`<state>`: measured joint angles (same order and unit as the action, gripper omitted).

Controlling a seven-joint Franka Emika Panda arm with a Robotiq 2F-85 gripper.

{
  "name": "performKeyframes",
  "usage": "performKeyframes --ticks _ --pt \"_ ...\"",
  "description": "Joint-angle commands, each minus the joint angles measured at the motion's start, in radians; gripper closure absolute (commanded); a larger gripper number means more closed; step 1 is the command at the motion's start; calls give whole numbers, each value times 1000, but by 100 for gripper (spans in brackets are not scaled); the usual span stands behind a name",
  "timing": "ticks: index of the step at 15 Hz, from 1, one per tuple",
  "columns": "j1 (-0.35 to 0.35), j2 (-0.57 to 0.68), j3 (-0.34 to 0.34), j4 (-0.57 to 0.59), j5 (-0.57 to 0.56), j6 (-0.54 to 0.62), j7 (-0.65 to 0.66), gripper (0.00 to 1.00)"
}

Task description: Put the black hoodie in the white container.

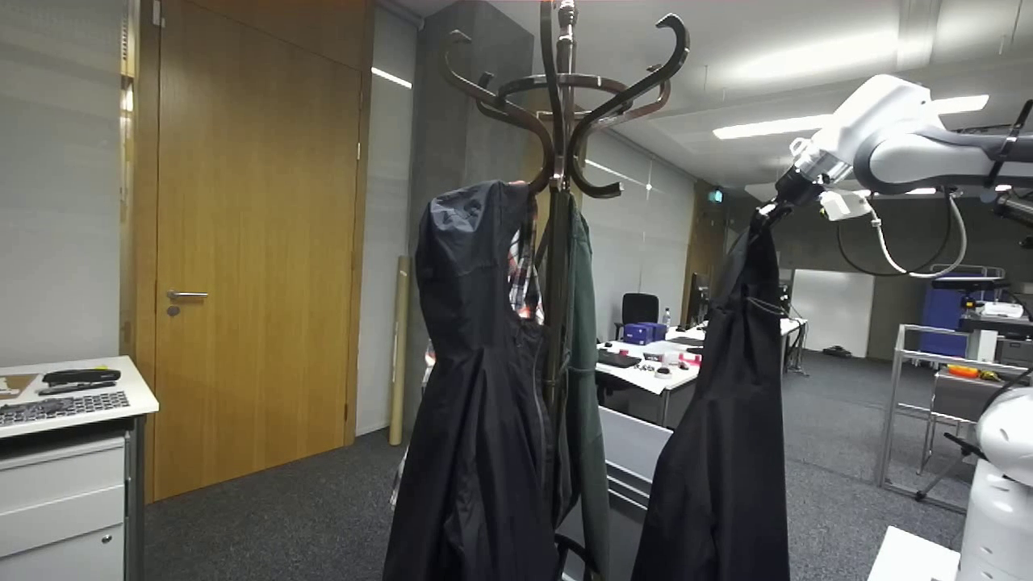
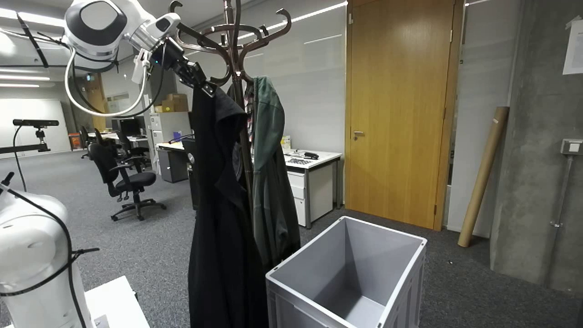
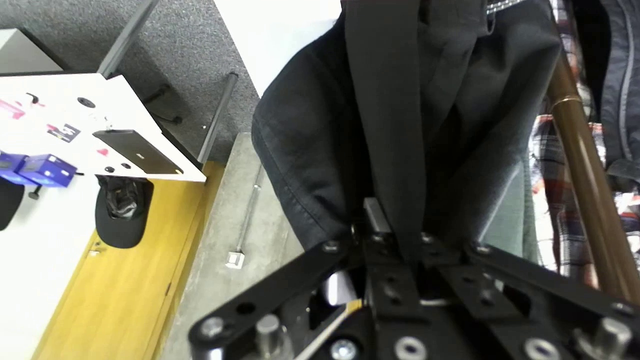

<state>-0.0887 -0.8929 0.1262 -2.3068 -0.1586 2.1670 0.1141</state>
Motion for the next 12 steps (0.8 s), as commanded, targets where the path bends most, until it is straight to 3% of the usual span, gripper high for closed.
performKeyframes --ticks 1,12 --pt "-70 67 -29 97 -29 50 65 99" --pt "-210 350 -14 349 -74 236 268 99"
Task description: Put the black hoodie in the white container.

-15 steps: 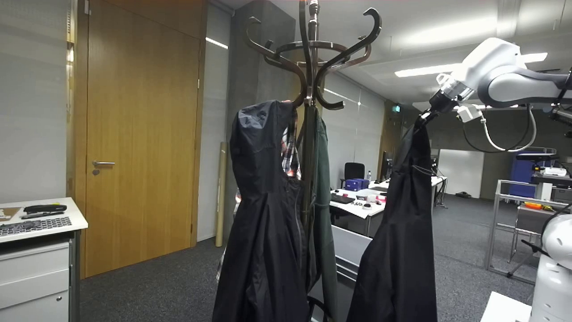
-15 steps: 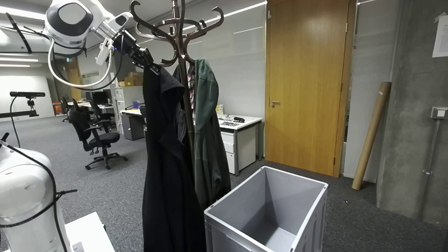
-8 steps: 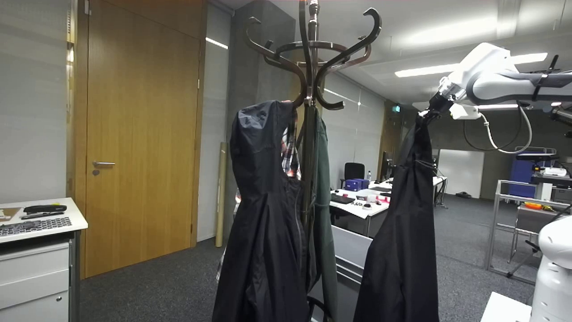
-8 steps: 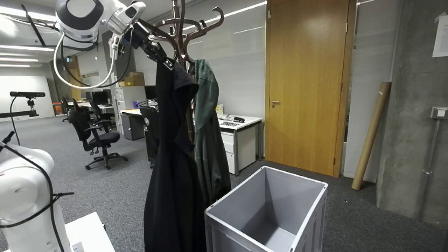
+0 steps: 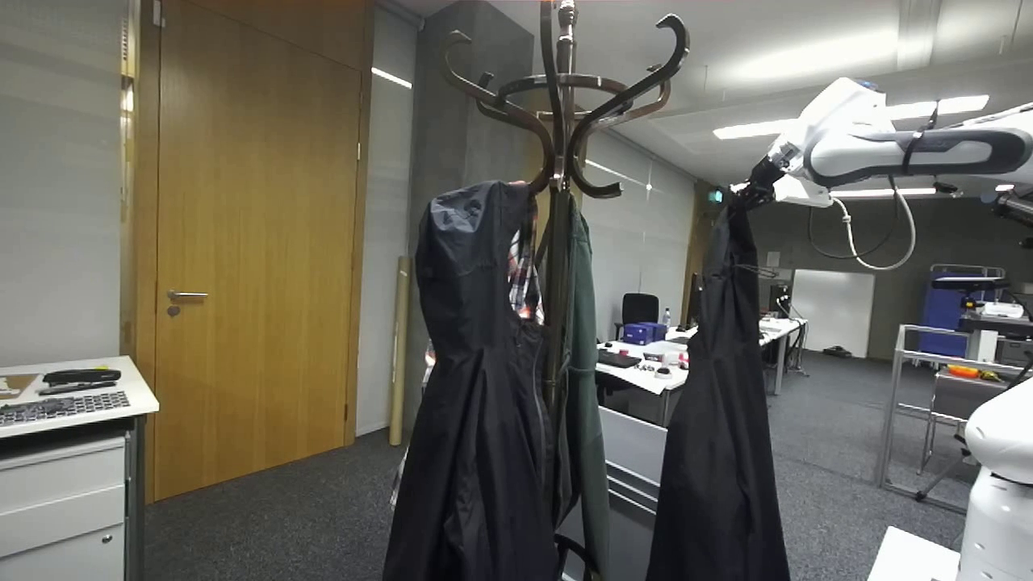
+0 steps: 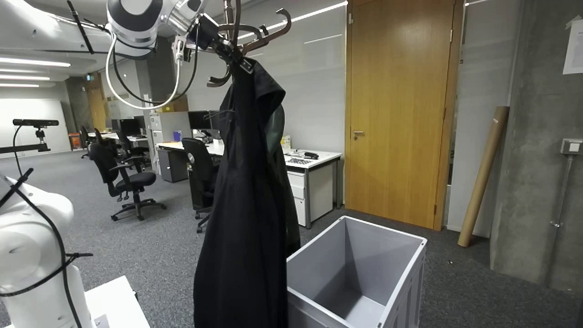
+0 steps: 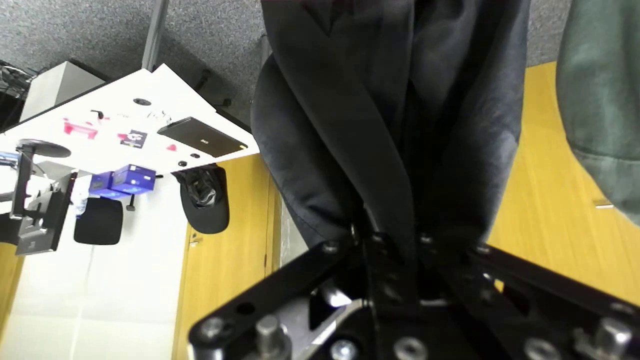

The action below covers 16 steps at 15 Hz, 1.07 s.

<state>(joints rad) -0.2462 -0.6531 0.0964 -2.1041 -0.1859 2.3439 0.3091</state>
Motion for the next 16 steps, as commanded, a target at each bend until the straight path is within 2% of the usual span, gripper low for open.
performKeyframes --ticks 1,8,12,13,16 --pt "-62 138 16 174 -56 63 94 99" --pt "-106 350 18 396 -171 53 292 99" --pt "-88 471 11 536 -286 24 444 99" --pt "-120 498 35 568 -301 19 473 99" --pt "-125 575 33 663 -387 -12 574 99"
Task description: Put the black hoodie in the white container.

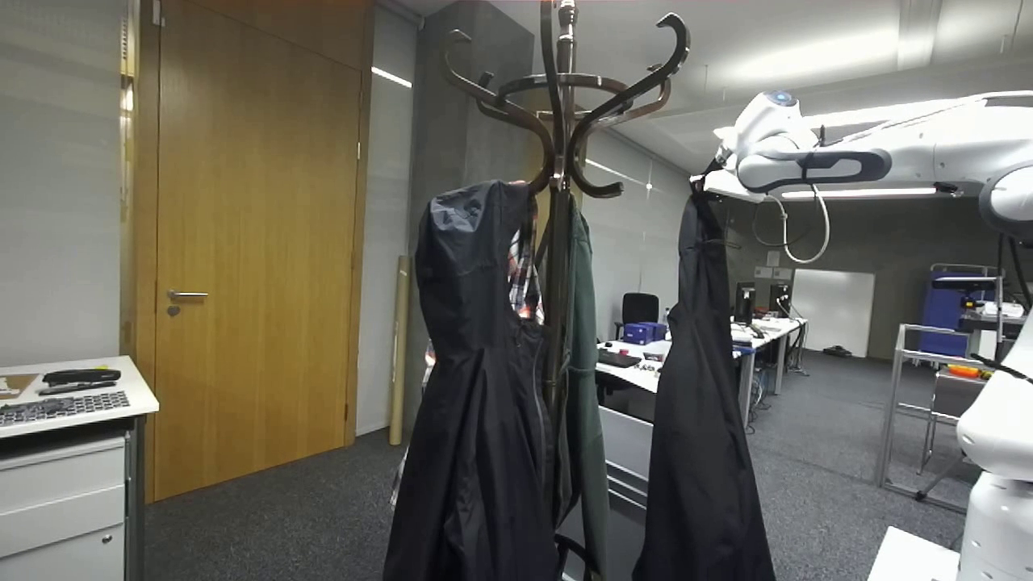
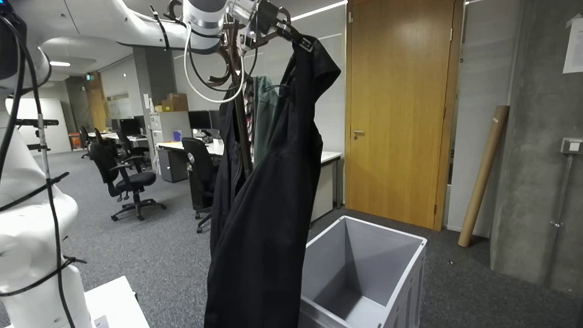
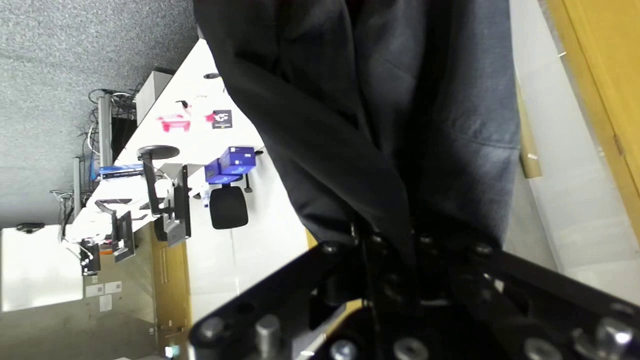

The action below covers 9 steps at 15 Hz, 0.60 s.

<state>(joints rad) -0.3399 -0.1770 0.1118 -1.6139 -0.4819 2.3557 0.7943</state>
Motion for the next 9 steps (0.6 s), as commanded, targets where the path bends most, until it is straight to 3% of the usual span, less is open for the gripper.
performKeyframes --ticks 1,2,3,4,5,6,9 --pt "-31 126 15 199 -126 -37 122 99" --pt "37 154 -47 229 -174 -58 161 99" --pt "52 178 -63 252 -206 -79 189 99" --pt "3 201 -19 268 -228 -93 215 99" --pt "12 222 -26 286 -250 -114 239 99" --pt "19 154 -30 164 -187 -91 196 97" --pt "19 201 -30 204 -211 -100 223 97"
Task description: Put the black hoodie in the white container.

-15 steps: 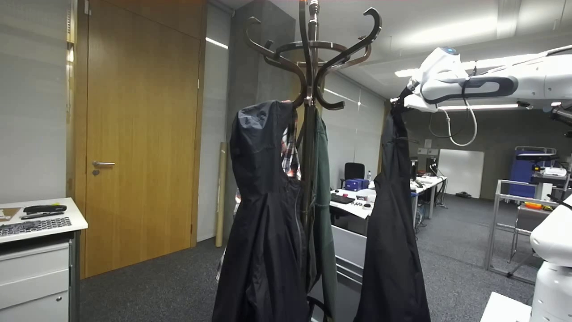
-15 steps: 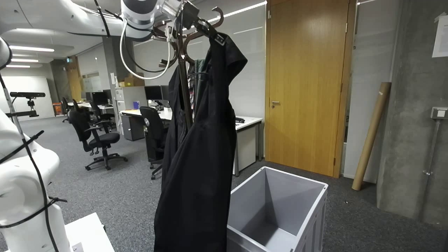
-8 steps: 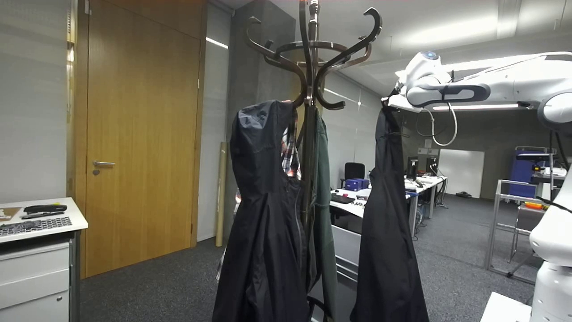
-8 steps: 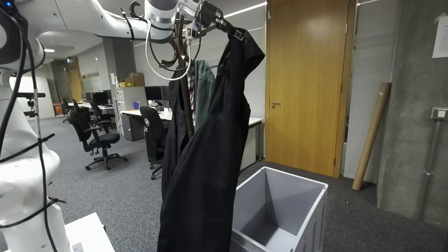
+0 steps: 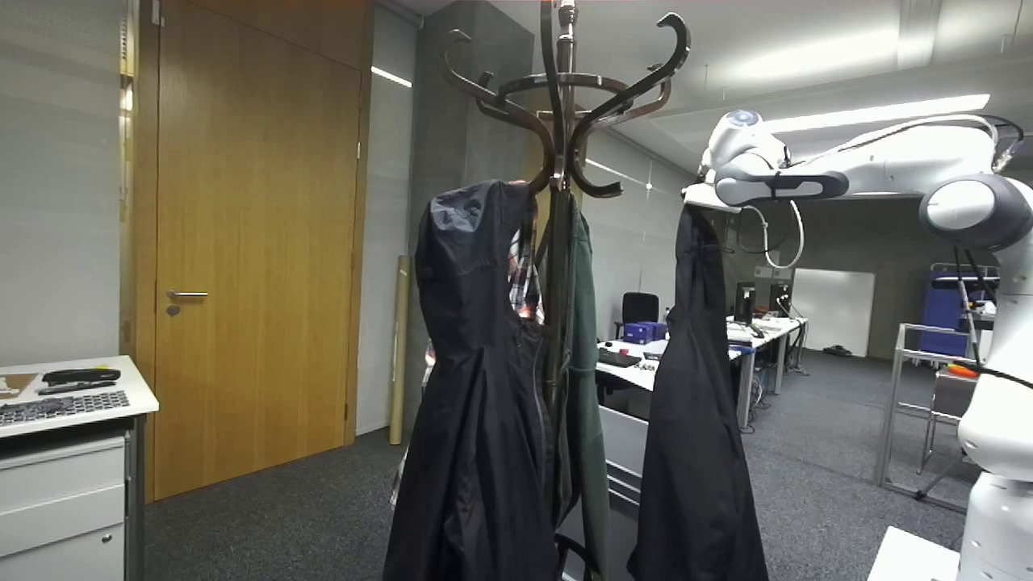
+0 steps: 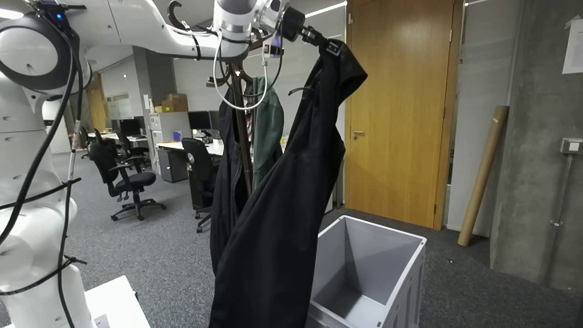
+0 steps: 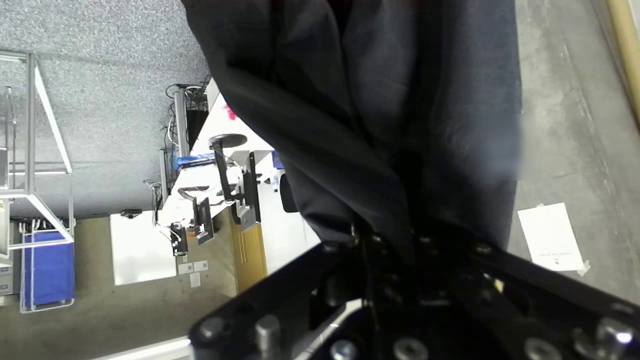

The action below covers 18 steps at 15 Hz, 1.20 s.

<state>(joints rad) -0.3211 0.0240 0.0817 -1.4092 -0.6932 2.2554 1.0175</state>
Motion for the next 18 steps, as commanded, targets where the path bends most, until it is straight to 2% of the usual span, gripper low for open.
performKeyframes --ticks 1,11,16,18 --pt "0 4 0 5 0 -1 0 97" --pt "0 5 1 12 0 -8 0 97" --pt "9 70 3 92 -2 -15 98 99" --pt "15 122 4 160 -4 -31 152 99"
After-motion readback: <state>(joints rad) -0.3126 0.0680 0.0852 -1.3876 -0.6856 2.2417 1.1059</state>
